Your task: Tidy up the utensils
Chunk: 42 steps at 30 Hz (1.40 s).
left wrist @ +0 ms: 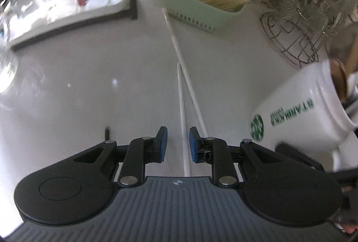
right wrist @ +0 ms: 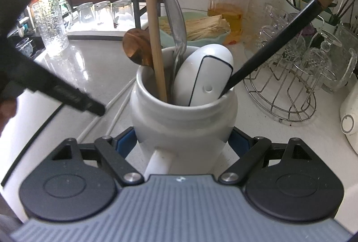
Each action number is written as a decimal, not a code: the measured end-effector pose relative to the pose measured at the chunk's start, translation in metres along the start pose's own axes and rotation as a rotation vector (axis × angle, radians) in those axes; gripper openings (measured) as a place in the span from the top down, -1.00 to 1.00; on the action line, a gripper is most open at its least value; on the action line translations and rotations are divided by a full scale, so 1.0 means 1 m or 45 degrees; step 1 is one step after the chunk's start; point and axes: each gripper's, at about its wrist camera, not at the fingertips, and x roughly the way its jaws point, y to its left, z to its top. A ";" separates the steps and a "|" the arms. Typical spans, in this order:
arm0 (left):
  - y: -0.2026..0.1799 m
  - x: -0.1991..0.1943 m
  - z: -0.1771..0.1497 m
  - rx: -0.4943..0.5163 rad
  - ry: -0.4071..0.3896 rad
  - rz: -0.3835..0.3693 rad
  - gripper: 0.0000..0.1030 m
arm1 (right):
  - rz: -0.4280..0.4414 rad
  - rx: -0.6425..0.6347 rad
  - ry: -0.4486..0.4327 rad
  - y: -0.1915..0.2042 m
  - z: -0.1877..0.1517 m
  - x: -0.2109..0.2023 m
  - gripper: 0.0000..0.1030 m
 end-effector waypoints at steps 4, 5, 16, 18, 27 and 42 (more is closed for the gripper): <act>0.001 0.013 0.016 0.019 0.002 -0.009 0.53 | -0.008 0.007 0.007 0.001 0.001 0.000 -0.75; 0.001 0.015 0.021 0.018 0.006 -0.008 0.53 | -0.010 0.009 0.007 0.001 0.001 0.000 -0.75; -0.015 0.027 0.052 0.113 0.130 0.050 0.60 | -0.030 0.027 -0.005 0.004 0.000 0.001 -0.75; -0.021 0.028 0.053 0.153 0.131 0.065 0.83 | -0.032 0.030 -0.006 0.004 0.000 0.001 -0.75; -0.020 0.022 0.046 0.163 0.095 0.051 0.93 | -0.047 0.049 0.008 0.005 0.004 0.003 -0.75; -0.010 -0.073 0.035 0.084 -0.152 -0.030 0.94 | -0.053 0.054 -0.002 0.006 0.007 0.008 -0.75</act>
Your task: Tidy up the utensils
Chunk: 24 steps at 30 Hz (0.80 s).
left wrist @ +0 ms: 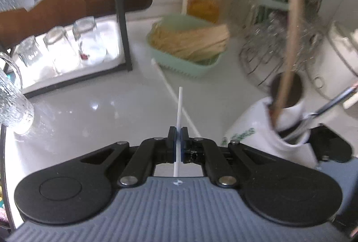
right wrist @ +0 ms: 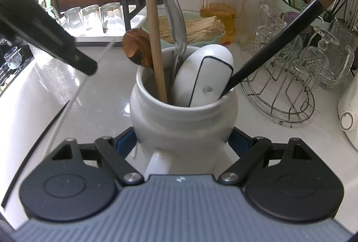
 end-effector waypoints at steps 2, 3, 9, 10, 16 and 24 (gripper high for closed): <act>-0.003 -0.014 -0.001 -0.002 -0.035 -0.023 0.94 | 0.000 0.000 -0.002 0.000 0.000 0.000 -0.75; -0.005 -0.021 -0.002 -0.007 -0.055 -0.035 0.94 | 0.000 0.001 -0.003 0.000 0.000 0.000 -0.75; -0.016 -0.062 -0.010 -0.011 -0.155 -0.096 0.95 | 0.001 -0.003 -0.010 0.000 -0.001 0.001 -0.75; -0.017 -0.068 -0.011 -0.011 -0.169 -0.114 0.95 | 0.001 -0.003 -0.010 0.000 -0.001 0.001 -0.75; -0.029 -0.095 -0.016 0.018 -0.223 -0.171 1.00 | 0.004 -0.005 -0.023 0.000 -0.002 0.000 -0.75; -0.029 -0.083 -0.018 0.027 -0.179 -0.166 1.00 | 0.009 -0.008 -0.035 -0.001 -0.003 -0.001 -0.75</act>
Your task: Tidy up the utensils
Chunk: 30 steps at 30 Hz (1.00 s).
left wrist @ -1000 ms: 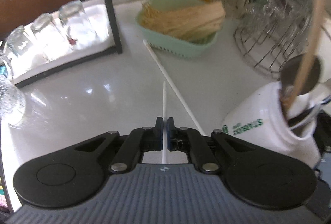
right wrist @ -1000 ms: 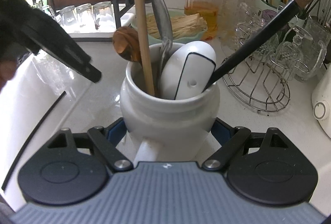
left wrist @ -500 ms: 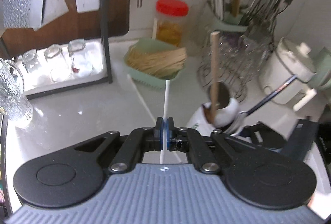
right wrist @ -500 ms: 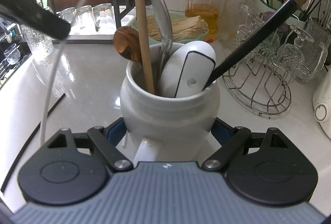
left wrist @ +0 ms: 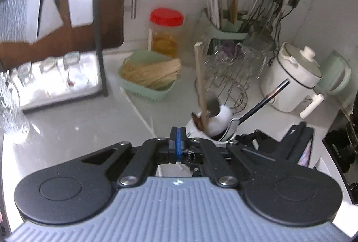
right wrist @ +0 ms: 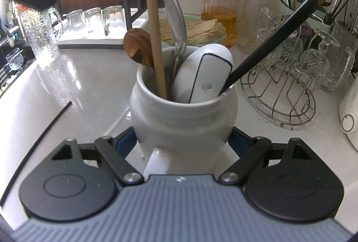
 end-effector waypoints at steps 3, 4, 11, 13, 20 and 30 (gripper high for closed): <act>0.015 0.014 -0.006 -0.043 0.046 0.006 1.00 | 0.000 0.000 -0.001 0.000 0.000 0.000 -0.75; 0.021 0.019 -0.008 -0.057 0.062 -0.002 1.00 | 0.000 0.000 -0.001 0.000 0.000 0.000 -0.75; 0.051 0.067 -0.034 -0.103 0.205 -0.011 0.99 | 0.003 -0.003 0.001 0.000 0.001 0.000 -0.75; 0.052 0.080 -0.040 -0.073 0.234 0.010 0.88 | 0.005 -0.008 0.004 0.000 0.001 0.000 -0.75; 0.059 0.117 -0.041 -0.075 0.261 -0.002 0.59 | 0.018 -0.021 0.025 -0.001 0.003 0.001 -0.74; 0.057 0.165 -0.013 -0.033 0.289 -0.006 0.59 | 0.023 -0.023 0.041 -0.002 0.005 0.001 -0.74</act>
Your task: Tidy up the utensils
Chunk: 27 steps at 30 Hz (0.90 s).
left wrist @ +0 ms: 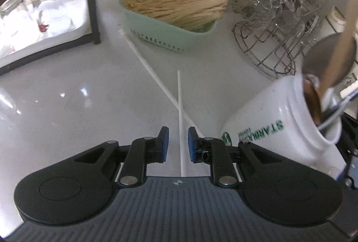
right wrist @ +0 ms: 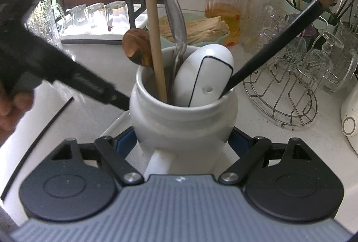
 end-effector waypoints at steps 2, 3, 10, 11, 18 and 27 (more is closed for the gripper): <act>-0.002 0.007 0.005 0.022 0.014 -0.003 0.59 | -0.001 0.004 0.002 0.000 0.000 0.000 -0.75; -0.004 0.010 0.006 0.035 0.019 -0.003 0.59 | -0.003 0.007 0.004 0.000 0.001 0.000 -0.75; -0.010 0.021 0.018 0.061 0.044 -0.001 0.63 | -0.009 0.016 0.004 -0.001 0.003 0.002 -0.74; -0.012 0.022 0.019 0.071 0.048 0.009 0.64 | -0.010 0.017 0.004 -0.001 0.003 0.002 -0.74; -0.018 0.022 0.024 0.071 0.070 0.051 0.90 | -0.010 0.021 -0.001 -0.001 0.002 0.001 -0.74; -0.018 -0.013 0.015 0.027 -0.019 0.066 0.91 | -0.015 0.028 -0.001 -0.001 0.003 0.002 -0.74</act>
